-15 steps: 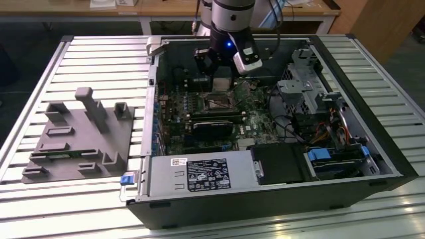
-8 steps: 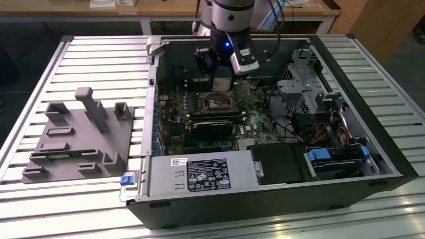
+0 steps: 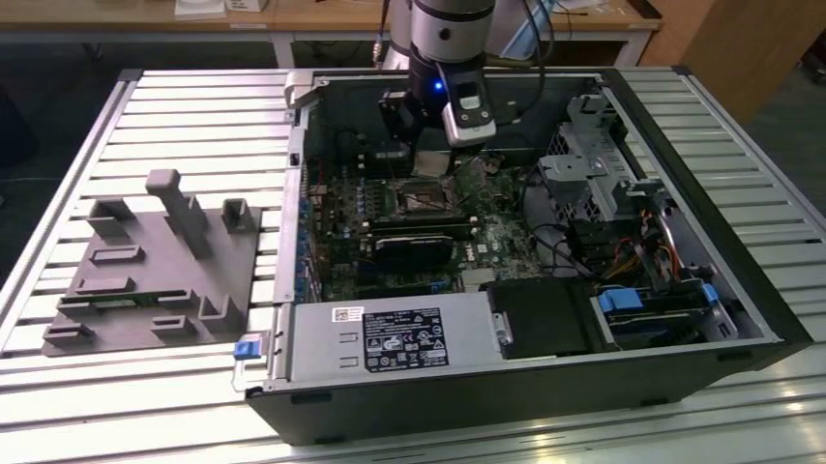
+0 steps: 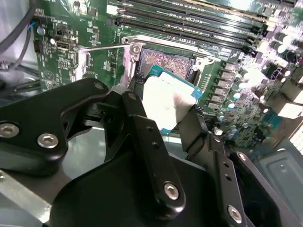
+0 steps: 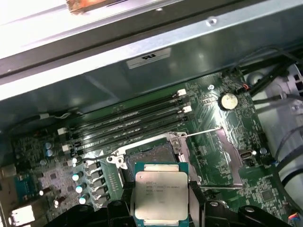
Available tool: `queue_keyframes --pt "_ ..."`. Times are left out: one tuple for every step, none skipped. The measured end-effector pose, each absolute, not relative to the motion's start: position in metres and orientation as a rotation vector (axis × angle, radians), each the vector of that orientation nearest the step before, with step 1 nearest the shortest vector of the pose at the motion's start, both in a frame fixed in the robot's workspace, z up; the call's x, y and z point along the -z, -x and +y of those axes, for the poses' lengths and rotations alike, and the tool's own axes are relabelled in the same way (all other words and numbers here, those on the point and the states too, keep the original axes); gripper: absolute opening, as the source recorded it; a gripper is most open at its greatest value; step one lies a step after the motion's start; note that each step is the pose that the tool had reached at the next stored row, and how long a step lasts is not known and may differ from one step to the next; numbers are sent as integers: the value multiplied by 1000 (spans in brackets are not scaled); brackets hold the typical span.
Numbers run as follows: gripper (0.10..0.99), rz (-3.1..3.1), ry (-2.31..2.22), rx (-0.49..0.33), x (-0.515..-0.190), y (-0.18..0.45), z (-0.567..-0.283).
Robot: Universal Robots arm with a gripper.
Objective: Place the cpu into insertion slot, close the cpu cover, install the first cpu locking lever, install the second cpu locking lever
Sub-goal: 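Place the cpu into insertion slot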
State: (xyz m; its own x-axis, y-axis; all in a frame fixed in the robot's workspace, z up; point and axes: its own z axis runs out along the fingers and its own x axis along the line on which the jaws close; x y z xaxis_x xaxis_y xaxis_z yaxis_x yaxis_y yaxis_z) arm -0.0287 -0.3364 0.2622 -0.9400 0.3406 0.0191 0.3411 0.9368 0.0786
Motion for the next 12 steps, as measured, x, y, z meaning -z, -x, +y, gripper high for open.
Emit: queue_keyframes --pt "537 -3084 561 127 -262 29 -336" --pt "537 -3081 579 127 -262 29 -336" --pt "537 -3078 596 127 -262 29 -336" --pt "537 -3075 617 127 -262 29 -336" --pt "537 -3071 635 127 -262 29 -336" --pt "537 -3068 655 127 -262 29 -336" --pt "537 -3064 674 127 -262 29 -336" --pt "537 -3060 694 127 -262 29 -336" --pt "537 -3056 714 127 -262 29 -336" --pt "537 -3052 733 127 -262 29 -336" --pt "537 -3048 752 127 -262 29 -336" --pt "537 -3044 771 127 -262 29 -336"
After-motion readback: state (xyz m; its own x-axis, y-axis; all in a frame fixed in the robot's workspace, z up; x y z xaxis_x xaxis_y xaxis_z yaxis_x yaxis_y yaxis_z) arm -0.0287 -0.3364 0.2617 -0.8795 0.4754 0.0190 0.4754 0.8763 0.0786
